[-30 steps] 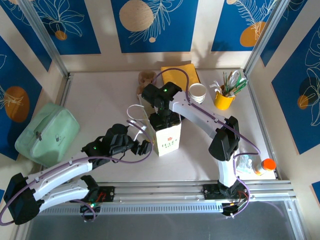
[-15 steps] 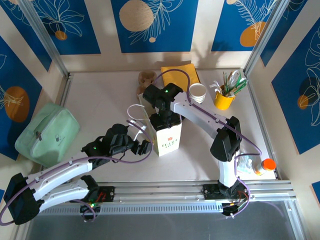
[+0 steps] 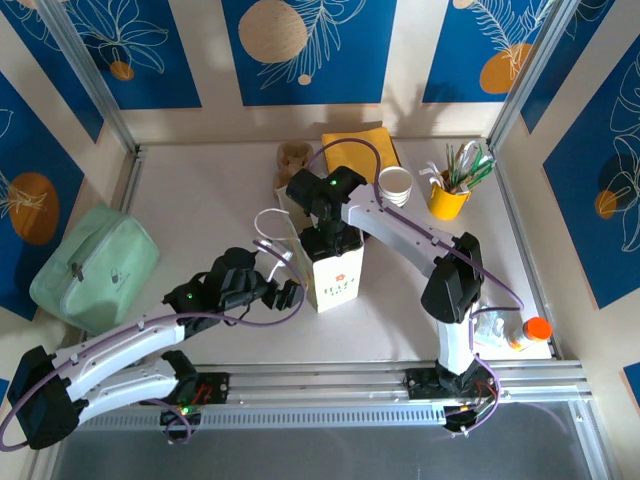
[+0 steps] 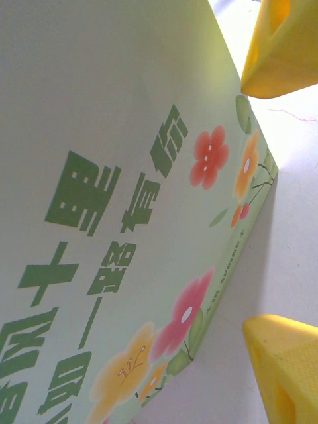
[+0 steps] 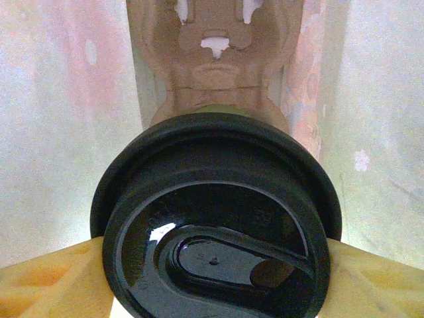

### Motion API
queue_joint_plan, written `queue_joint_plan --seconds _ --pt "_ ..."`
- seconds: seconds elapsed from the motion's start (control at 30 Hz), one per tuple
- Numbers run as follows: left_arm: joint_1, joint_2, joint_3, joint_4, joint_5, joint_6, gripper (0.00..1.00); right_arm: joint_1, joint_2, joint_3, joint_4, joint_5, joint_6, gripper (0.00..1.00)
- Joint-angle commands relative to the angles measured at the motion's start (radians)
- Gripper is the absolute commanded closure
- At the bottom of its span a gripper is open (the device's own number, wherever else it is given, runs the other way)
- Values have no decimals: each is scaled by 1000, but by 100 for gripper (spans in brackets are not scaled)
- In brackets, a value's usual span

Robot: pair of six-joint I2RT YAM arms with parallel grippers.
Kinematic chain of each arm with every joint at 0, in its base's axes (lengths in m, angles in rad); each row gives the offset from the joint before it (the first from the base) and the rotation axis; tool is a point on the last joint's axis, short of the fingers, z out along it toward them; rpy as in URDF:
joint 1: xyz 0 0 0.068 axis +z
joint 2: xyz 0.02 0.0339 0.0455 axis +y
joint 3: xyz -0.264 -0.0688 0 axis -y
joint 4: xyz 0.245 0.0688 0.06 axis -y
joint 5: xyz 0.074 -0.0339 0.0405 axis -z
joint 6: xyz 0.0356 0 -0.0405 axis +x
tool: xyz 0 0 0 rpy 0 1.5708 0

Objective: Pack the takeout coffee

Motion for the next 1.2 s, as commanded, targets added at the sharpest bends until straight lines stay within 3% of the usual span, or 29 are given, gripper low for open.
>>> queue_joint_plan --seconds 0.0,1.17 --pt "-7 -10 28 -13 -14 11 16 6 -31 0 -31 -22 0 30" --pt "-7 -4 21 -8 -16 5 15 -3 0 -34 -24 -41 0 30"
